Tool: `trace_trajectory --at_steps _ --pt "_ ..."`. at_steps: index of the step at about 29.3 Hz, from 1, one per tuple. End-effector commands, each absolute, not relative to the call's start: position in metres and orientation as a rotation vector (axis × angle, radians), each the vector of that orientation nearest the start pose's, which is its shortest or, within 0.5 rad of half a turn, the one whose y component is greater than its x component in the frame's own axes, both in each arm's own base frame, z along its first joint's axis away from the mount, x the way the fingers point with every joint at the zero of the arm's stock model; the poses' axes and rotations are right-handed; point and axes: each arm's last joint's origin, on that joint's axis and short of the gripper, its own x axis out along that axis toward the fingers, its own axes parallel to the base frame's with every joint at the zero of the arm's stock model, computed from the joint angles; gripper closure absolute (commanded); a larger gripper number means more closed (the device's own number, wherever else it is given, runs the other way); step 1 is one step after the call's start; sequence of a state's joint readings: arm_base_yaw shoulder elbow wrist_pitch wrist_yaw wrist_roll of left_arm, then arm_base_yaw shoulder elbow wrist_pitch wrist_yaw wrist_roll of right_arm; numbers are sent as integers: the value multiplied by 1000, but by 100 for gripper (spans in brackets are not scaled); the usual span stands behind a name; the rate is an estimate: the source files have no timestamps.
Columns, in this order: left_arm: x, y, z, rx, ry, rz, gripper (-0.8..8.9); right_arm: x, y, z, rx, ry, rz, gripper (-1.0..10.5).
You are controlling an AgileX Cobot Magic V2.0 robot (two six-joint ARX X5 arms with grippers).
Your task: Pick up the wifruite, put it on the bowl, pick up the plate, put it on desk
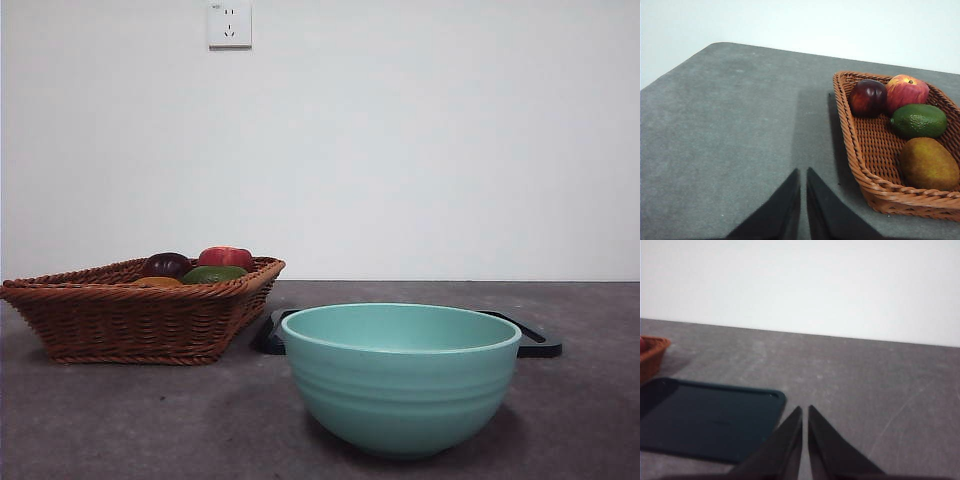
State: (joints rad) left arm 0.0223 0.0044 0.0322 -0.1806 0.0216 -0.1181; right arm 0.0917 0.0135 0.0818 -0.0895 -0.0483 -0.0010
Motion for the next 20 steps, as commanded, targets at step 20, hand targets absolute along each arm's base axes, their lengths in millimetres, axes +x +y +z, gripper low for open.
trace_trajectory --at_steps 20 --pt "96 2 149 -113 179 17 794 96 0 151 -31 155 -24 933"
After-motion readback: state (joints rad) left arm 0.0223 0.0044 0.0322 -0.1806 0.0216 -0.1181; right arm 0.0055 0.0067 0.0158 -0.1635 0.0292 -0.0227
